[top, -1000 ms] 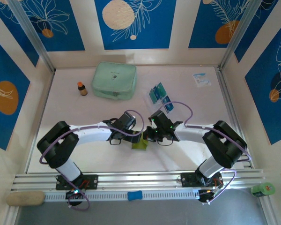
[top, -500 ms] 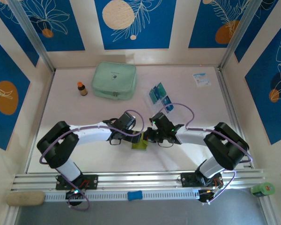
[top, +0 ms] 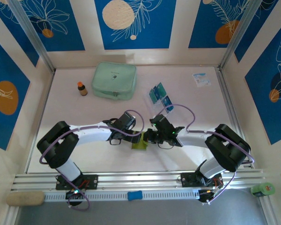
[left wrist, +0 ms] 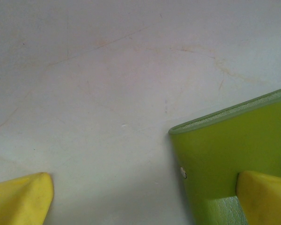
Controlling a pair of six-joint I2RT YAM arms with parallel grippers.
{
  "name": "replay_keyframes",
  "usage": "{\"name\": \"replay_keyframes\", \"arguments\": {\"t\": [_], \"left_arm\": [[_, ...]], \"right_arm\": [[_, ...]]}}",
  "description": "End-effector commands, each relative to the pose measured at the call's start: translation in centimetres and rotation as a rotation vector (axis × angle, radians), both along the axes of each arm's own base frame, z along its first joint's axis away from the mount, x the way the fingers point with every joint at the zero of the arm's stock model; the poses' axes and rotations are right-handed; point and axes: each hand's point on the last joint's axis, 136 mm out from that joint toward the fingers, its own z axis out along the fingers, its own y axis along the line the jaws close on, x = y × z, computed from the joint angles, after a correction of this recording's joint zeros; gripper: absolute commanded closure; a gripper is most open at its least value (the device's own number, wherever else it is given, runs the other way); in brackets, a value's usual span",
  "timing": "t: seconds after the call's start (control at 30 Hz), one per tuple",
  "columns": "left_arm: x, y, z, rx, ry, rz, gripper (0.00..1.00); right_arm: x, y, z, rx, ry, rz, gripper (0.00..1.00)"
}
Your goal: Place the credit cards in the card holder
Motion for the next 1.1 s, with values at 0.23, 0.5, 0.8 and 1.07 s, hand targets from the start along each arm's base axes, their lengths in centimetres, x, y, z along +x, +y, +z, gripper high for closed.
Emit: {"name": "replay_keyframes", "arguments": {"t": [0.23,0.5,0.8,1.07], "left_arm": [[-1.8,1.6,-2.8,0.067,0.084,-0.005,0.0],[-1.8,1.6,-2.7,0.067,0.084,-0.004,0.0],[-1.8,1.7,-2.7,0.068,0.086,0.001,0.0],[-1.9,1.7,-2.5,0.062,0.087,0.006,0.0]], "right_arm": [[-5.9,-3.2,-5.3,-0.198,0.168,0.064,1.0],[-7.3,-4.6,-6.2,-0.234,0.171,0.061,1.0],[-7.2,-4.7,-6.6,-0.257,0.182,0.067,1.0],[-5.4,-3.2,-4.8,-0.168,0.175,0.041,1.0]]}}
